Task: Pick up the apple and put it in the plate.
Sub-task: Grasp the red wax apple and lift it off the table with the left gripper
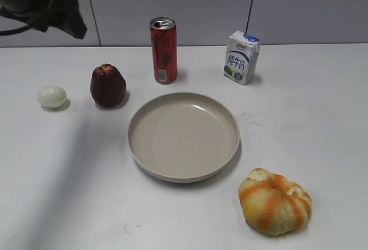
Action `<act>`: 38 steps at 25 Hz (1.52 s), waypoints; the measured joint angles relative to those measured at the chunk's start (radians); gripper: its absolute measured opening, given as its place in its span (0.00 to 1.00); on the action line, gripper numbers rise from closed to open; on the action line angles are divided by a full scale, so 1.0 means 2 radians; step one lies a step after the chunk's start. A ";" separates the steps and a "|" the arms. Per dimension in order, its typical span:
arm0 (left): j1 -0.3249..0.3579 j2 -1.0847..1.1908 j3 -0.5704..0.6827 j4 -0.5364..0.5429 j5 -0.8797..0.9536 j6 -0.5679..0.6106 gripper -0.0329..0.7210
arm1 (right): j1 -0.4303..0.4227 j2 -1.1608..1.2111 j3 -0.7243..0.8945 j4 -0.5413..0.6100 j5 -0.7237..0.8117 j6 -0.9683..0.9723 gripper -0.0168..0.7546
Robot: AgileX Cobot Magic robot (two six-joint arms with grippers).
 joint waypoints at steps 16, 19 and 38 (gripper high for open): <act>-0.037 0.203 -0.145 0.071 0.033 -0.023 0.87 | 0.000 0.000 0.000 0.000 0.000 0.000 0.60; -0.037 0.219 -0.145 0.072 0.021 -0.023 0.87 | 0.000 0.000 0.000 0.000 0.000 0.000 0.60; -0.037 0.211 -0.148 0.070 0.043 -0.025 0.80 | 0.000 0.000 0.000 0.000 0.000 0.000 0.60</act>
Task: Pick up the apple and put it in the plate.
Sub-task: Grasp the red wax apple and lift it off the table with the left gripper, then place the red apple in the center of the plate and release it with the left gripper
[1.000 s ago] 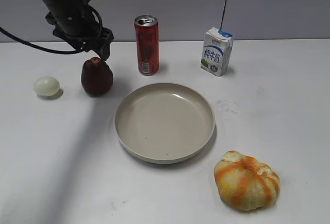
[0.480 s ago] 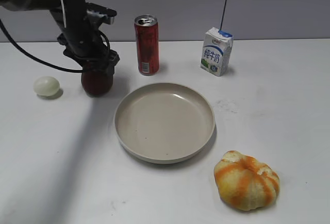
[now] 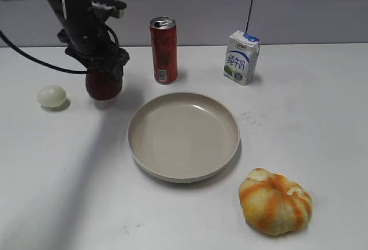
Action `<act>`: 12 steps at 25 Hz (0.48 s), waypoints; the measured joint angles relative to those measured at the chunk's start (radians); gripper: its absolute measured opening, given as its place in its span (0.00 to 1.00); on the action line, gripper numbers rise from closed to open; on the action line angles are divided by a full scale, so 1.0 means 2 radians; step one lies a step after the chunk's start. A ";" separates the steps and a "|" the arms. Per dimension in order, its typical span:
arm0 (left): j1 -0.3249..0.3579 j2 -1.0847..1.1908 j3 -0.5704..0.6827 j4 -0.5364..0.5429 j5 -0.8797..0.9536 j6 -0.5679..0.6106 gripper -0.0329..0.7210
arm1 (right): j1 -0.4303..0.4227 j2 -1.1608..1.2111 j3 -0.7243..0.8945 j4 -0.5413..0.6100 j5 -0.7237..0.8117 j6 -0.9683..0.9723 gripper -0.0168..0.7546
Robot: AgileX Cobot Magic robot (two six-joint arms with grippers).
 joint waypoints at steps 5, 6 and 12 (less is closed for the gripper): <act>-0.009 -0.050 -0.001 -0.043 0.044 0.000 0.80 | 0.000 0.000 0.000 0.000 0.000 0.000 0.60; -0.019 -0.053 -0.001 -0.047 0.053 0.000 0.80 | 0.000 0.000 0.000 0.000 0.000 0.000 0.60; -0.120 -0.051 -0.001 -0.047 0.065 0.004 0.80 | 0.000 0.000 0.000 0.000 0.000 0.000 0.60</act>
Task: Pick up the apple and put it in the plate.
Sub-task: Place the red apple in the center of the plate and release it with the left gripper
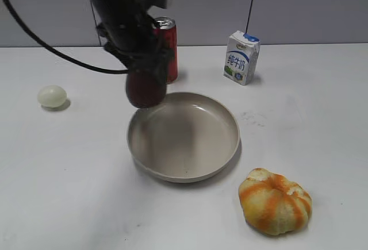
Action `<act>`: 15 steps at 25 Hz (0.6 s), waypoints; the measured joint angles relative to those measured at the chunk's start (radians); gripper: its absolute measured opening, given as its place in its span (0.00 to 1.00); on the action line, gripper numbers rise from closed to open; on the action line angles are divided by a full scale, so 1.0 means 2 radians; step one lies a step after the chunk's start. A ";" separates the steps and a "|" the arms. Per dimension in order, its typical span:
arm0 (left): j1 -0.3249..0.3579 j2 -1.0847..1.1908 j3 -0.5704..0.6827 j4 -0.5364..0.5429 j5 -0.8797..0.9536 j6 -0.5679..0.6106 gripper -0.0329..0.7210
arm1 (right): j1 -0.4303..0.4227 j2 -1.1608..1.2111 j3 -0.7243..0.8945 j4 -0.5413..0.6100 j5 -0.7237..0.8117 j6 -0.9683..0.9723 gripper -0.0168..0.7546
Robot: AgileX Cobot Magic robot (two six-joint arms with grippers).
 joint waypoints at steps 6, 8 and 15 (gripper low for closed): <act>-0.077 0.016 0.000 -0.001 -0.062 0.002 0.79 | 0.000 0.000 0.000 0.000 0.000 0.000 0.60; -0.083 0.027 0.000 -0.001 -0.068 0.002 0.79 | 0.000 0.000 0.000 0.000 0.000 0.000 0.60; -0.083 0.061 0.000 0.001 -0.065 0.002 0.79 | 0.000 0.000 0.000 0.000 0.000 0.000 0.60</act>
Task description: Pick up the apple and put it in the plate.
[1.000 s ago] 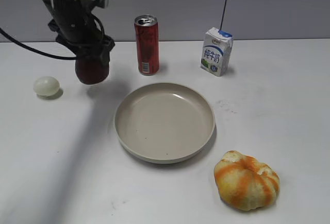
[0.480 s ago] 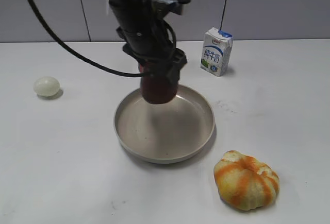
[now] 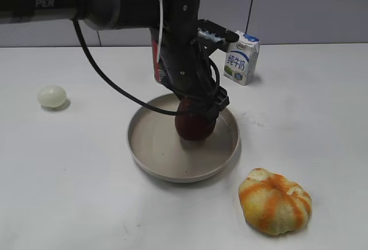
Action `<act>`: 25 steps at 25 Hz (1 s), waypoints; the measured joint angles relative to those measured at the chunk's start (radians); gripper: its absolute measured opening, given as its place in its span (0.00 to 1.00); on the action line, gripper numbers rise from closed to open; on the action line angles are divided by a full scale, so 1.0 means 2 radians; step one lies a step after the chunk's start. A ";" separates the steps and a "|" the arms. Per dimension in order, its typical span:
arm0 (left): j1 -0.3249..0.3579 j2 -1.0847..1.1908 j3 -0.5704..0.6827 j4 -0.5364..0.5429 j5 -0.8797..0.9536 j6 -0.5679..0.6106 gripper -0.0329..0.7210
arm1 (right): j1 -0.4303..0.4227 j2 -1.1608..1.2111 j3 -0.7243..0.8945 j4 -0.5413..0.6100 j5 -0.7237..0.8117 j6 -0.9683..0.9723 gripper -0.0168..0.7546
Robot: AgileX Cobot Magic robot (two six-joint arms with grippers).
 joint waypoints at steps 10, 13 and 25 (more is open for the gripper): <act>0.008 -0.002 0.000 -0.004 0.024 0.000 0.95 | 0.000 0.000 0.000 0.000 0.000 0.000 0.60; 0.023 -0.025 0.000 -0.006 0.026 0.000 0.95 | 0.000 0.000 0.000 0.000 0.000 0.000 0.60; 0.223 -0.107 -0.001 0.009 0.129 -0.019 0.88 | 0.000 0.000 0.000 0.000 0.000 0.000 0.60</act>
